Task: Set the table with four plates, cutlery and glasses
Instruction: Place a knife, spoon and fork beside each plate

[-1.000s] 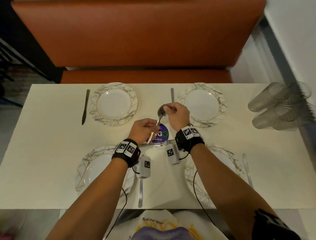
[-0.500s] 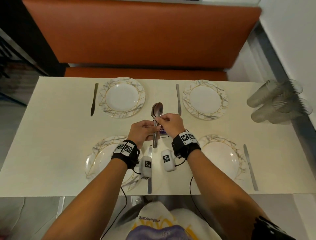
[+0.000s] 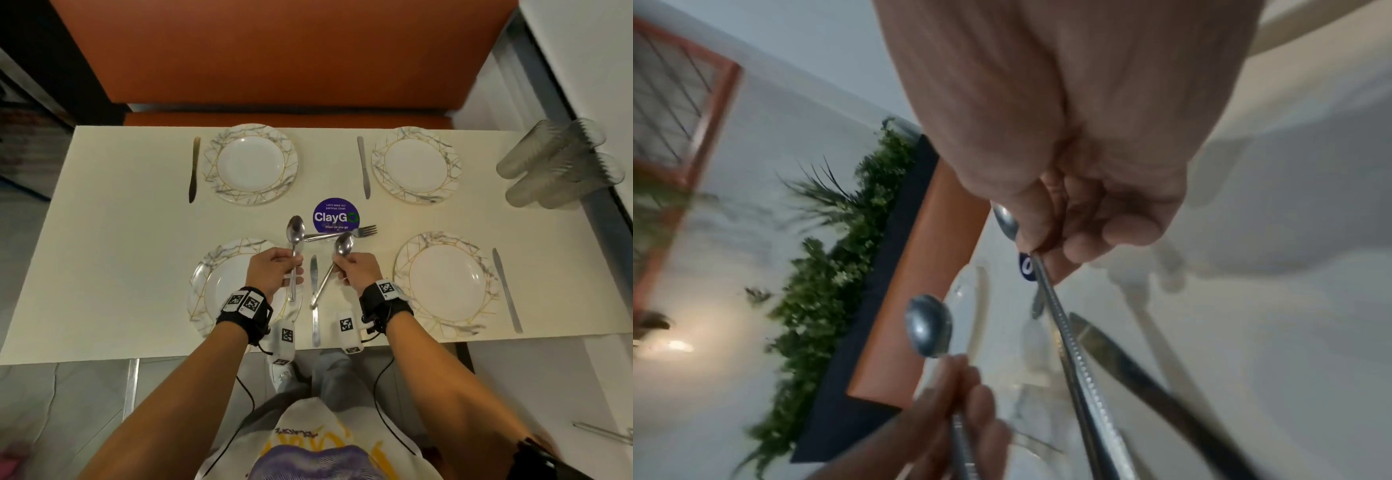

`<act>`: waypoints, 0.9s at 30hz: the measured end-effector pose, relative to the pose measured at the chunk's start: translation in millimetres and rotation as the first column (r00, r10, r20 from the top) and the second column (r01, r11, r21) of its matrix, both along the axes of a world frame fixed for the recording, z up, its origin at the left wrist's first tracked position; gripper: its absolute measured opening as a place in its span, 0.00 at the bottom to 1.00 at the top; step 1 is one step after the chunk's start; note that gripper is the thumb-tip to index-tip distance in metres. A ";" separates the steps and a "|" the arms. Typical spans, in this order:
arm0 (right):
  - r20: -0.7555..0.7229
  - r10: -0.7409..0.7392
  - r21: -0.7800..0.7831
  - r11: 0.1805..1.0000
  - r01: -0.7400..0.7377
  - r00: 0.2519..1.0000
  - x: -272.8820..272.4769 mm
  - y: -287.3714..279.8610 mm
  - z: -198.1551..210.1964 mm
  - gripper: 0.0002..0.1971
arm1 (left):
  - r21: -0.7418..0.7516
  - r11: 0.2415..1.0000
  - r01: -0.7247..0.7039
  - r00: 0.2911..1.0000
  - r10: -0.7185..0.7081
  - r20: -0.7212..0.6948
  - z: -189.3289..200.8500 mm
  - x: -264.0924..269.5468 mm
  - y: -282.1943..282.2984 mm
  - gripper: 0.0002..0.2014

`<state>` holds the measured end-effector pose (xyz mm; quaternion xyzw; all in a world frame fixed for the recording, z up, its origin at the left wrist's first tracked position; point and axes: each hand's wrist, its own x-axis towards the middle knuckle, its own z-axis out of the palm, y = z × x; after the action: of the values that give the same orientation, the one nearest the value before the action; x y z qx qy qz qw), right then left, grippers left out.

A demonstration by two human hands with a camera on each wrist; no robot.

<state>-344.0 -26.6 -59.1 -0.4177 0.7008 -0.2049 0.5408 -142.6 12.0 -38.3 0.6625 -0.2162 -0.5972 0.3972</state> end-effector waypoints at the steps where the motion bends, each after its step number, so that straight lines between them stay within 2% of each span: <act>1: -0.047 0.034 0.025 0.999 -0.033 0.998 -0.6 5.5 -5.7 0.13 | 0.000 1.000 -0.007 1.000 0.007 0.013 -3.7 2.2 3.8 0.09; 5: -0.257 0.194 0.061 0.981 -0.185 0.947 3.8 20.7 -16.2 0.13 | -0.003 1.000 -0.007 0.998 0.007 0.066 -14.4 8.0 16.4 0.06; 9: -0.373 0.214 0.034 0.975 -0.218 0.903 12.0 23.2 -17.2 0.10 | 0.024 1.000 -0.009 0.987 0.005 0.162 -17.7 10.5 20.1 0.03; 16: -0.444 0.206 0.082 0.978 -0.190 0.872 11.0 24.4 -22.1 0.14 | 0.054 0.997 -0.046 0.986 0.037 0.163 -12.9 10.9 13.4 0.06; 21: -0.444 0.172 0.047 0.985 -0.168 0.880 11.6 25.3 -22.9 0.12 | 0.066 0.994 -0.090 0.991 0.083 0.101 -9.8 11.8 11.2 0.09; 27: -0.441 0.149 0.048 0.989 -0.143 0.885 14.4 23.9 -24.0 0.09 | 0.011 0.999 -0.051 0.988 0.049 0.149 -10.5 12.2 12.0 0.08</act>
<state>-329.6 -2.7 -83.0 -0.5010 0.7735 -0.0580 0.3837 -130.4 24.0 -48.8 0.7133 -0.2240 -0.5375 0.3901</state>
